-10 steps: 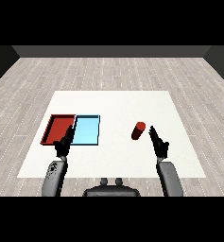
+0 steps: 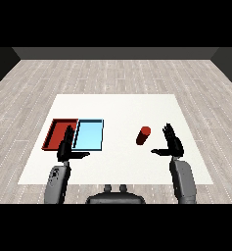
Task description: Pick the red can and put it in the red box
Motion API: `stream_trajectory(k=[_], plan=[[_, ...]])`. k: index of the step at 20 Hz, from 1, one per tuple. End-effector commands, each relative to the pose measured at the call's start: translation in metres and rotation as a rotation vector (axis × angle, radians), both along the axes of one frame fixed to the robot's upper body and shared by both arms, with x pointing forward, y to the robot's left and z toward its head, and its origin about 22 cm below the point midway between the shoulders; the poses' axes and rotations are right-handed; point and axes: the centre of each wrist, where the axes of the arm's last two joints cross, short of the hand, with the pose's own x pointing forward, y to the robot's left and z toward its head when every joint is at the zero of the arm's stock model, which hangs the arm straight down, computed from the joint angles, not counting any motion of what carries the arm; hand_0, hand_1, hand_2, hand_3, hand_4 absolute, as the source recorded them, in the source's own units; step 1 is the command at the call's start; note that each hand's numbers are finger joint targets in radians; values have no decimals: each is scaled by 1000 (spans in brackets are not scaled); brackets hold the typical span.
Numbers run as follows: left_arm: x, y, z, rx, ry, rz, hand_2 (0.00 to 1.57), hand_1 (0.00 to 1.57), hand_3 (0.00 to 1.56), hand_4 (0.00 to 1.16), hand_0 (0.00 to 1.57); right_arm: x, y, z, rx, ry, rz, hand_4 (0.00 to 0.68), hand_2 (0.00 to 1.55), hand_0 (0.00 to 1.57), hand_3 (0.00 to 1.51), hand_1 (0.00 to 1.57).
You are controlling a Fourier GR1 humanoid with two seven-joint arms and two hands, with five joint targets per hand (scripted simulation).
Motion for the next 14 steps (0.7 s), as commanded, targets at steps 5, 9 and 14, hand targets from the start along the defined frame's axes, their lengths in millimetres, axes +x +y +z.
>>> stream_trajectory(k=[5,9,14], plan=[[0,13,-2,-24,-170,-9,0,0,0,0,0,-11,-43,-19,68,-133,51,0,0,0,0,0],[-18,7,-11,-48,-180,-11,0,0,0,0,0,12,-55,-7,65,-125,33,0,0,0,0,0],[-20,-1,-17,-28,-177,-10,0,0,0,0,0,20,-28,-3,74,-116,50,0,0,0,0,0]])
